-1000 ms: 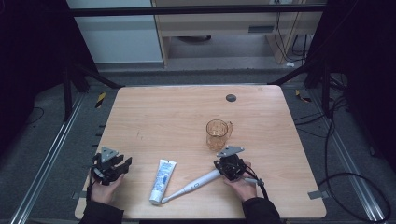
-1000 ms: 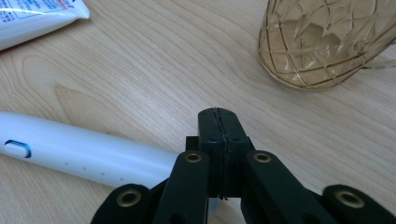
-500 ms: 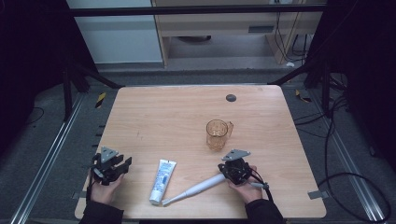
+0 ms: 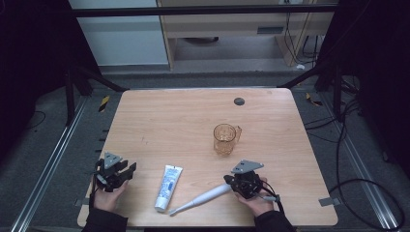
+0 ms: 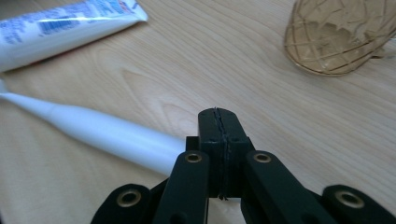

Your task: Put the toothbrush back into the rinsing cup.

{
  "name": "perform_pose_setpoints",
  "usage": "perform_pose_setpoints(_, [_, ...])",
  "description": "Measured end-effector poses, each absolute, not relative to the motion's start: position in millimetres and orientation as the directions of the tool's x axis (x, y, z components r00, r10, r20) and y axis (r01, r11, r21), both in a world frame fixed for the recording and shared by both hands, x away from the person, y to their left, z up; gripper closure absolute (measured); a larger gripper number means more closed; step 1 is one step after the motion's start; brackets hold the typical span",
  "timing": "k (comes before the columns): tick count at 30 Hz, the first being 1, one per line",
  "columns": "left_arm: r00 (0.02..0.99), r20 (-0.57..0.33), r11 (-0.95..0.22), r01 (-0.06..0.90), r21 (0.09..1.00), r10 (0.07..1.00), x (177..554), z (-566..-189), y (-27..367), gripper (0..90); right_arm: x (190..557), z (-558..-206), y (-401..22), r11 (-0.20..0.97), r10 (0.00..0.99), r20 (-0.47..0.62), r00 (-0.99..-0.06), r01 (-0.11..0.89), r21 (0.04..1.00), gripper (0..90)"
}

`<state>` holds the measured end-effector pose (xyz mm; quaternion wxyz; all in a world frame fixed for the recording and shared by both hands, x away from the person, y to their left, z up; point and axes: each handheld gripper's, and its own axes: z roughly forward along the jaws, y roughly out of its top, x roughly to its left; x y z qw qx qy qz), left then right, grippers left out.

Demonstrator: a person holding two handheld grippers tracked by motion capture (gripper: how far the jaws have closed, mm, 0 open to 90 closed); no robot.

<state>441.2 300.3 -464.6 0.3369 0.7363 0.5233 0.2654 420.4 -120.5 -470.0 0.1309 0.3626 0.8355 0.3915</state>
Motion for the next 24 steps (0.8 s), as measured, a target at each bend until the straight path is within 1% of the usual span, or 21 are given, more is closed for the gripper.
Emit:
perform_pose_setpoints(9, [0.310,0.039,-0.224,0.588,0.777,0.950,440.4,-463.7,300.5,61.7,405.1,-467.9,-101.8,0.436,0.644,0.105,-0.757,0.477,0.764,90.0])
perform_pose_setpoints(15, [0.306,0.042,-0.224,0.587,0.778,0.951,440.6,-463.3,301.4,63.1,399.4,-472.4,-75.4,0.460,0.577,0.135,-0.805,0.457,0.761,90.0])
perform_pose_setpoints(24, [0.305,0.047,-0.226,0.584,0.779,0.951,440.3,-462.5,301.5,65.4,390.3,-480.5,-46.7,0.506,0.500,0.145,-0.854,0.424,0.751,90.0])
